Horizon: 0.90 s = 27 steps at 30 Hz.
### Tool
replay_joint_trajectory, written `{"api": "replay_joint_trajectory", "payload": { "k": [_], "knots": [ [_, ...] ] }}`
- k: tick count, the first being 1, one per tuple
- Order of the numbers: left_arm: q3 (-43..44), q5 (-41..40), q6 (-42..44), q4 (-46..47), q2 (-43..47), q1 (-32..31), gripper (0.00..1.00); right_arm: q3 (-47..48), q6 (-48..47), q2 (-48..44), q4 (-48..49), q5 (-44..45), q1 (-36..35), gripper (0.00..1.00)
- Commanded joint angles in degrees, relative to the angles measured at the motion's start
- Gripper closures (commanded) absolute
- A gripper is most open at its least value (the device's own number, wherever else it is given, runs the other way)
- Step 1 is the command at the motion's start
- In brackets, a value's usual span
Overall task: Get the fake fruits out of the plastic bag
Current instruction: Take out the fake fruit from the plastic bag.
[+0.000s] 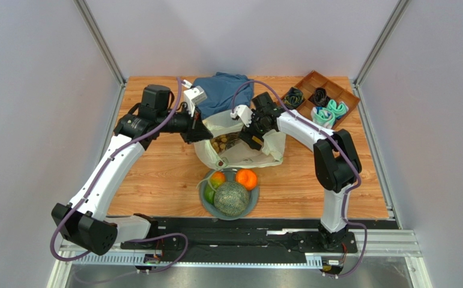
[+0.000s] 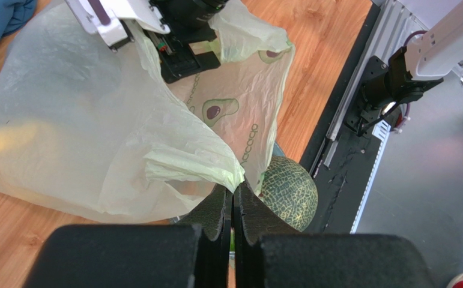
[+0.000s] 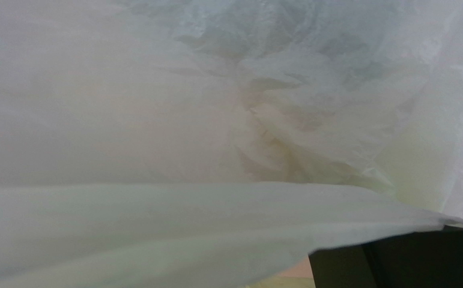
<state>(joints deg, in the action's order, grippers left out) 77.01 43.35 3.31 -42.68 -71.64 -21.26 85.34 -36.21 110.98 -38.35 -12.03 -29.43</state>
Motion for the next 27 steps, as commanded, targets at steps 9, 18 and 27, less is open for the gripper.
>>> {"api": "replay_joint_trajectory", "payload": {
  "k": [9,18,27],
  "knots": [
    [0.77,4.81,0.47,0.23,-1.58,0.07,1.00,12.55,3.68,9.77,-0.59,-0.54,1.74,0.12],
    [1.03,4.20,0.64,0.14,-2.19,0.07,1.00,17.06,6.15,12.61,-2.62,1.05,4.03,0.46],
    [0.59,2.00,-0.32,2.60,-3.33,0.07,1.00,3.09,6.85,-15.05,1.97,-24.04,3.94,0.54]
  ]
}}
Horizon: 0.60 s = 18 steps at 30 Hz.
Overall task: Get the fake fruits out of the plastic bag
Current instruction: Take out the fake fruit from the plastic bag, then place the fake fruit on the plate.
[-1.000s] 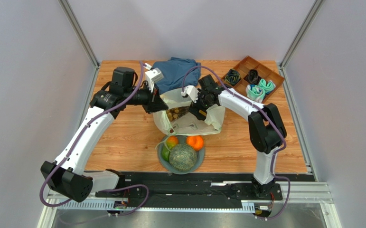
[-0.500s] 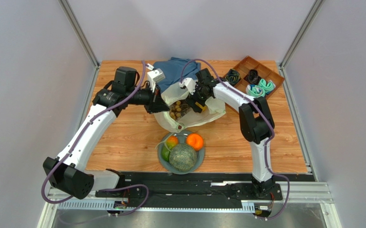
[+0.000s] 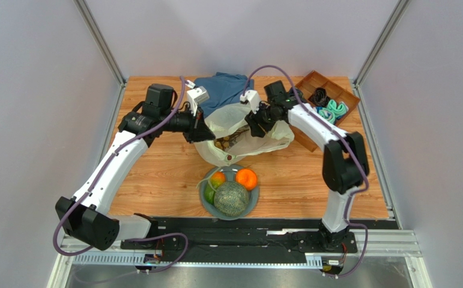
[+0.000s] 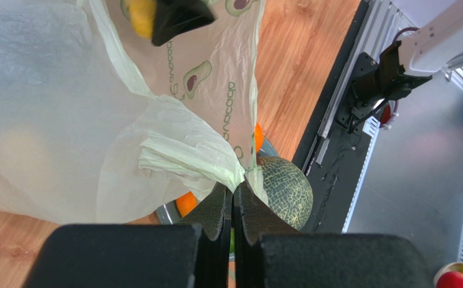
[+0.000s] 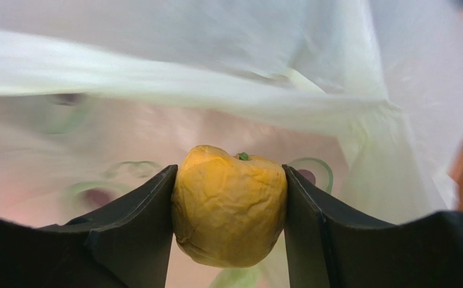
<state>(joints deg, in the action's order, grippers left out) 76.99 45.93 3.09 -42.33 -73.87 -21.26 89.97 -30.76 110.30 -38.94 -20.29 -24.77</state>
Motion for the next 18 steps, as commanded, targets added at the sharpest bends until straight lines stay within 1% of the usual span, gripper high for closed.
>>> {"api": "replay_joint_trajectory", "payload": {
  "k": [1,3,7,8,9,10,11,12,13,15,18],
  "knots": [
    [0.70,-0.75,-0.02,2.33,-1.45,0.07,1.00,-2.17,1.58,-16.15,1.68,-17.13,-0.89,0.53],
    [1.05,-1.28,-0.10,2.86,-1.54,0.07,1.00,-4.54,1.50,-20.36,-0.77,-20.38,-1.33,0.53],
    [0.97,-2.34,-1.42,3.65,-2.16,0.07,1.00,-11.64,-2.62,-26.97,-6.13,-21.10,-2.12,0.54],
    [1.14,-3.03,-1.51,3.74,-2.16,0.16,1.00,-15.23,-6.55,-28.46,-7.98,-20.93,-2.21,0.55],
    [1.23,-3.39,-1.42,3.57,-2.25,0.16,1.00,-17.96,-8.50,-29.95,-10.61,-20.14,-2.21,0.55],
    [1.41,-3.65,-1.42,3.57,-2.33,0.25,1.00,-20.43,-10.26,-33.36,-11.68,-19.61,-2.38,0.55],
    [1.58,-4.18,-1.25,3.48,-2.34,0.25,1.00,-25.24,-14.46,-35.05,-12.64,-19.35,-2.38,0.55],
    [1.58,-4.27,-1.16,3.30,-2.42,0.34,1.00,-27.46,-16.24,-36.63,-14.65,-19.17,-2.47,0.55],
    [1.58,-4.45,-1.16,3.30,-2.42,0.69,1.00,-29.40,-17.65,-39.69,-15.11,-18.99,-2.65,0.55],
    [1.15,-4.62,-1.25,3.83,-2.34,1.13,1.00,-34.57,-19.33,-41.74,-14.25,-18.03,-3.78,0.53],
    [0.88,-4.71,-1.60,3.92,-2.42,1.83,1.00,-37.58,-19.25,-42.01,-11.26,-17.50,-5.89,0.53]
  ]
}}
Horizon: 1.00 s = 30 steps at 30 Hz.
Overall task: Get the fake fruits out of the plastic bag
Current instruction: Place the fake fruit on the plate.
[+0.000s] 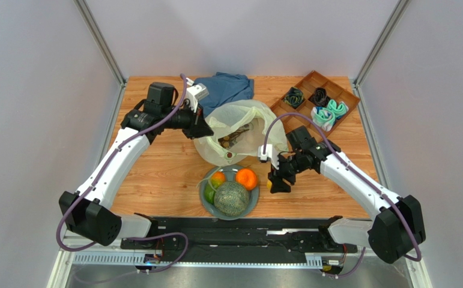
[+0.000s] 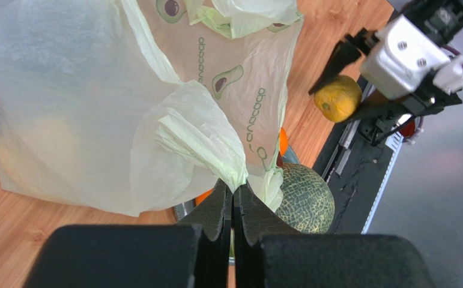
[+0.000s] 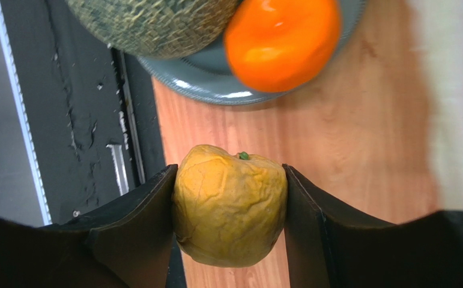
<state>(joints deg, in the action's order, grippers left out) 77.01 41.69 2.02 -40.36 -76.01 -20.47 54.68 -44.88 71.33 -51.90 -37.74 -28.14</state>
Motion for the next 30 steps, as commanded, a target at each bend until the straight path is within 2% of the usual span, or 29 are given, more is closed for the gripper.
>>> {"api": "replay_joint_trajectory", "payload": {
  "k": [1,8,12,18,22,30],
  "knots": [
    [0.86,-0.47,-0.44,1.95,-0.28,1.31,1.00,-2.55,-5.13,-2.60,2.58,0.12,-3.32,0.53],
    [0.77,-1.09,0.44,0.29,0.16,2.10,1.00,-4.40,-2.23,5.92,14.53,3.36,-10.95,0.54],
    [0.51,-1.26,1.05,-0.33,0.95,2.63,1.00,-3.35,-1.61,11.62,15.95,4.51,-13.16,0.54],
    [-0.72,-1.53,1.14,-0.33,2.35,3.33,1.00,-2.47,-0.56,14.71,17.88,4.95,-15.36,0.53],
    [-1.77,-1.26,1.06,-0.34,3.06,3.51,1.00,-2.38,1.02,16.12,19.20,5.13,-16.16,0.45],
    [-2.39,-0.03,0.53,0.37,2.71,3.51,1.00,-0.45,5.15,18.32,20.61,5.39,-17.65,0.40]
  ]
}}
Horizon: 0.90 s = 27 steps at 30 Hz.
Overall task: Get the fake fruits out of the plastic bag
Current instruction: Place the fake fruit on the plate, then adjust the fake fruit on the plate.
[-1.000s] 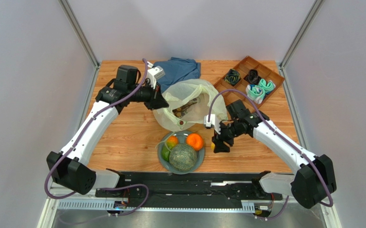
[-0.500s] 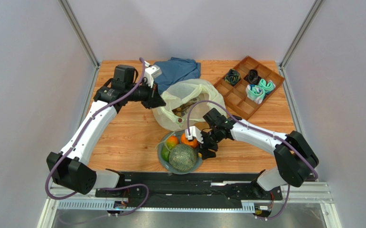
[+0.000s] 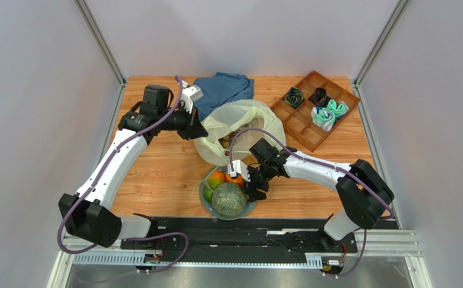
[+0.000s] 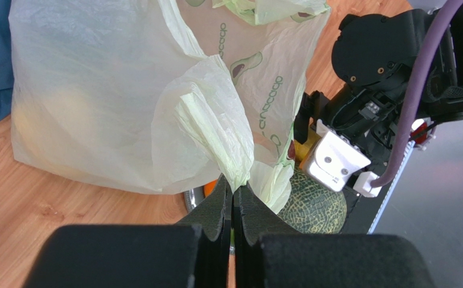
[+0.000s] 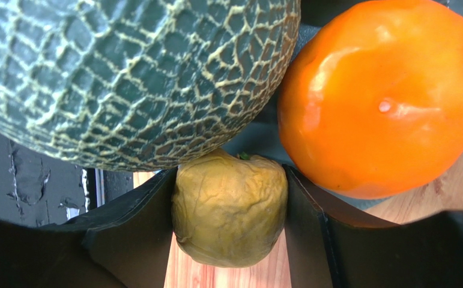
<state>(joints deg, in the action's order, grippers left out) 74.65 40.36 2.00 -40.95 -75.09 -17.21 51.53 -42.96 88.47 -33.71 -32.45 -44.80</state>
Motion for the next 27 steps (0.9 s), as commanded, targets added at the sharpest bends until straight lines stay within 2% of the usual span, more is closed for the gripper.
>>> {"api": "replay_joint_trajectory", "payload": {
  "k": [1,2,9,16,19,23,25,27],
  "knots": [
    [-0.03,1.30,0.64,0.96,1.70,0.25,1.00,2.79,3.84,1.18,2.16,0.28,-0.91,0.36],
    [-0.03,1.48,0.64,0.87,1.44,0.25,1.00,2.79,4.11,1.18,1.81,0.37,-0.91,0.01],
    [0.05,2.27,0.72,0.78,1.09,0.25,1.00,5.86,4.55,-3.02,-5.91,0.90,1.11,0.00],
    [-1.00,2.00,1.52,0.69,1.96,0.25,1.00,14.12,-1.42,-10.06,-24.35,1.68,6.11,0.00],
    [-1.44,2.09,1.60,1.22,1.88,0.25,1.00,17.63,-1.26,-11.56,-26.93,0.64,9.71,0.00],
    [-1.18,1.83,2.04,1.22,2.14,0.25,1.00,20.80,3.84,-9.47,-26.14,2.47,12.80,0.00],
    [-1.53,1.74,2.22,0.87,2.32,0.16,1.00,23.52,3.68,-7.01,-29.28,0.47,13.07,0.00],
    [-2.14,1.65,2.30,0.61,2.93,0.25,1.00,25.98,4.02,-3.14,-31.75,-2.08,13.16,0.07]
  ]
}}
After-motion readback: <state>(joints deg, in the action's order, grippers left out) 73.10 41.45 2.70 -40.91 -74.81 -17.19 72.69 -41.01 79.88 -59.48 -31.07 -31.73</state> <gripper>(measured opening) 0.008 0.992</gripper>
